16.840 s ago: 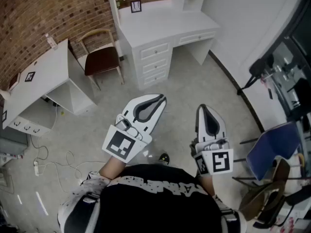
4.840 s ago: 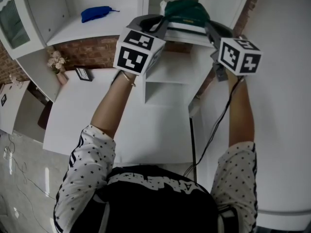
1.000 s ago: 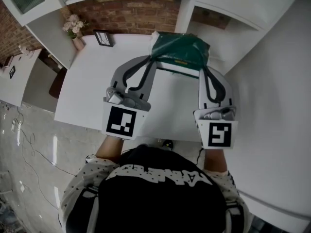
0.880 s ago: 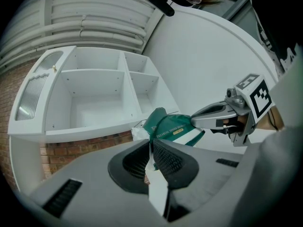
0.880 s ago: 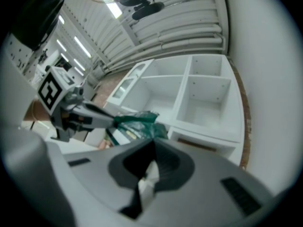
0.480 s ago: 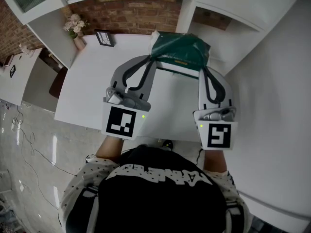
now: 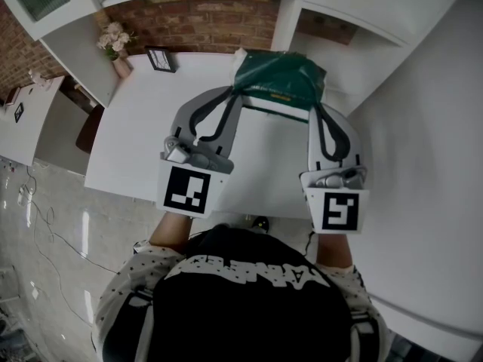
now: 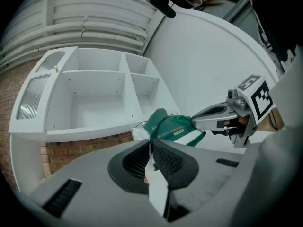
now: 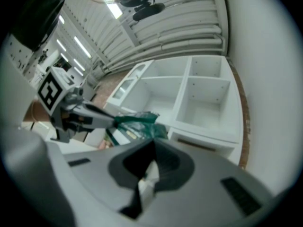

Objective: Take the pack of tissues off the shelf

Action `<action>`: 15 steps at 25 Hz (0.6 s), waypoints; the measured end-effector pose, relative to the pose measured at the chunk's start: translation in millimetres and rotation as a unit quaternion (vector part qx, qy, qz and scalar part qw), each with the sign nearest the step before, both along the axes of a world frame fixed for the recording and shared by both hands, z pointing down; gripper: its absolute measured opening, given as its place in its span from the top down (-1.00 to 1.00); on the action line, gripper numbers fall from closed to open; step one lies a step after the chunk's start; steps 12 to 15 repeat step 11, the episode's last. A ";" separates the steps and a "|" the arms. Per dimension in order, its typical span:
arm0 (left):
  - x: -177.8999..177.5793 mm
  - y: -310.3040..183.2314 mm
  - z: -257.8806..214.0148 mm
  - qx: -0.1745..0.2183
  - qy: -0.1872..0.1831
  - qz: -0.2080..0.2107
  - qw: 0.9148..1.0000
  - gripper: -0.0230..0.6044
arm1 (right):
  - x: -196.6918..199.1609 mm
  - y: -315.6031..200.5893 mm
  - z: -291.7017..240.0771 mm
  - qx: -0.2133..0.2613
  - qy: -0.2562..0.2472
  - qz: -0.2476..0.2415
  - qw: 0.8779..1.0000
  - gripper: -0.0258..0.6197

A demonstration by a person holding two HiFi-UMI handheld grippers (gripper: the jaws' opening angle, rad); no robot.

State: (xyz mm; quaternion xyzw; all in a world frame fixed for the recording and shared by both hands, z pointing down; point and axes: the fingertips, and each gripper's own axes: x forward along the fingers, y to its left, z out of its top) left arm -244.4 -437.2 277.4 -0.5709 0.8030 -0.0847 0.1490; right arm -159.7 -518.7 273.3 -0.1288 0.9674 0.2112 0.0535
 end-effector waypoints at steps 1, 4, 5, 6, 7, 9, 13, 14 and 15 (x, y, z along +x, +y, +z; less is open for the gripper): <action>0.2 0.2 -0.1 0.000 0.000 0.000 1.000 0.76 | 0.2 0.1 0.1 -0.001 0.001 0.001 1.000 0.83; -0.1 0.0 -0.1 0.000 0.000 0.000 1.000 0.76 | 0.3 -0.7 1.8 -0.005 0.004 0.004 1.000 0.83; -0.1 -0.2 -0.1 0.000 0.000 0.000 1.000 0.76 | 0.3 -1.0 2.1 -0.007 0.005 0.004 1.000 0.83; -0.1 -0.3 -0.1 0.000 0.001 0.000 1.000 0.76 | 0.3 -1.2 2.2 -0.007 0.005 0.004 1.000 0.83; 0.1 -0.2 -0.2 0.000 0.001 0.000 1.000 0.76 | 0.4 -1.3 2.2 -0.008 0.004 0.004 1.000 0.83; 0.5 0.2 -0.4 0.000 0.001 -0.001 1.000 0.76 | 0.7 -1.0 1.8 -0.006 0.003 0.003 1.000 0.83; 0.9 0.8 -0.7 0.001 -0.001 -0.001 1.000 0.76 | 0.9 -0.4 1.2 -0.004 0.002 0.003 1.000 0.83; 0.9 0.8 -0.7 0.001 -0.001 -0.001 1.000 0.76 | 0.9 -0.4 1.2 -0.004 0.002 0.003 1.000 0.83; 0.9 0.8 -0.7 0.001 -0.001 -0.001 1.000 0.76 | 0.9 -0.4 1.2 -0.004 0.002 0.003 1.000 0.83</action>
